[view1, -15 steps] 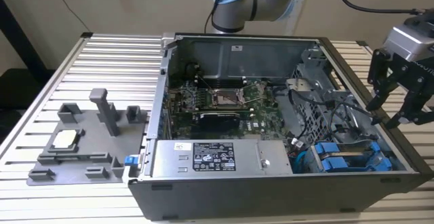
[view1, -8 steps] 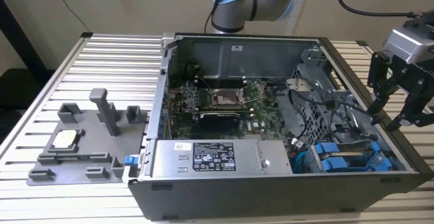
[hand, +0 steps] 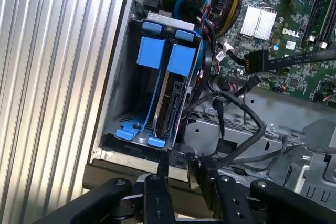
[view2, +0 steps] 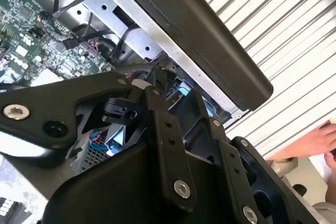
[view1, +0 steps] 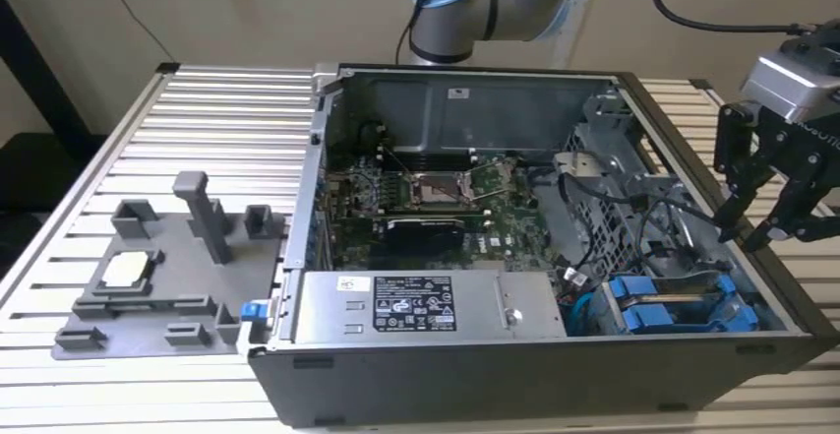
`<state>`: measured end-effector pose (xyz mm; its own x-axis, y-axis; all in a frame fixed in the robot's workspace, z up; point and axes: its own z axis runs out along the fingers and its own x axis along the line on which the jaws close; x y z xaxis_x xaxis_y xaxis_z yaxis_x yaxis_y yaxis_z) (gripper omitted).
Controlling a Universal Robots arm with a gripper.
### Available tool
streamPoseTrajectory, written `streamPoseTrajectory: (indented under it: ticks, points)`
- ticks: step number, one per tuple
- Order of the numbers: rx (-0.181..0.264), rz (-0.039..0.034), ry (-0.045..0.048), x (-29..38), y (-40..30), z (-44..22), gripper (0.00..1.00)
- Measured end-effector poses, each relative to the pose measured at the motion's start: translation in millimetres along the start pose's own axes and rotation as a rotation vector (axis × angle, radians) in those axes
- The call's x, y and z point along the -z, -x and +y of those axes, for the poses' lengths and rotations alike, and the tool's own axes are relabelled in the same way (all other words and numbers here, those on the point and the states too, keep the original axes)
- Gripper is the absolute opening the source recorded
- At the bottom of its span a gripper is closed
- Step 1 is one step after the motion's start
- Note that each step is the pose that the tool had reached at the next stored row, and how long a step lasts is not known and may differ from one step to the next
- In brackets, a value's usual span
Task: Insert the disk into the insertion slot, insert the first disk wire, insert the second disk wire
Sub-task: 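Insert the first disk wire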
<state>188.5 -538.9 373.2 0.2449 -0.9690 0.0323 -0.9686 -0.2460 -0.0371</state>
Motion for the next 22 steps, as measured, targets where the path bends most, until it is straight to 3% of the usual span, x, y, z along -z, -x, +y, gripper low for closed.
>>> streamPoseTrajectory:
  ticks: [2,5,15,22]
  points:
    - [0.000,0.0005,0.0001,0.1,0.1,0.0,0.36]
    - [0.000,0.0005,0.0001,0.0,0.1,0.0,0.22]
    - [0.000,0.0008,0.0002,0.0,0.1,0.0,0.19]
    - [0.000,-0.0024,-0.0011,0.4,-4.4,11.9,0.19]
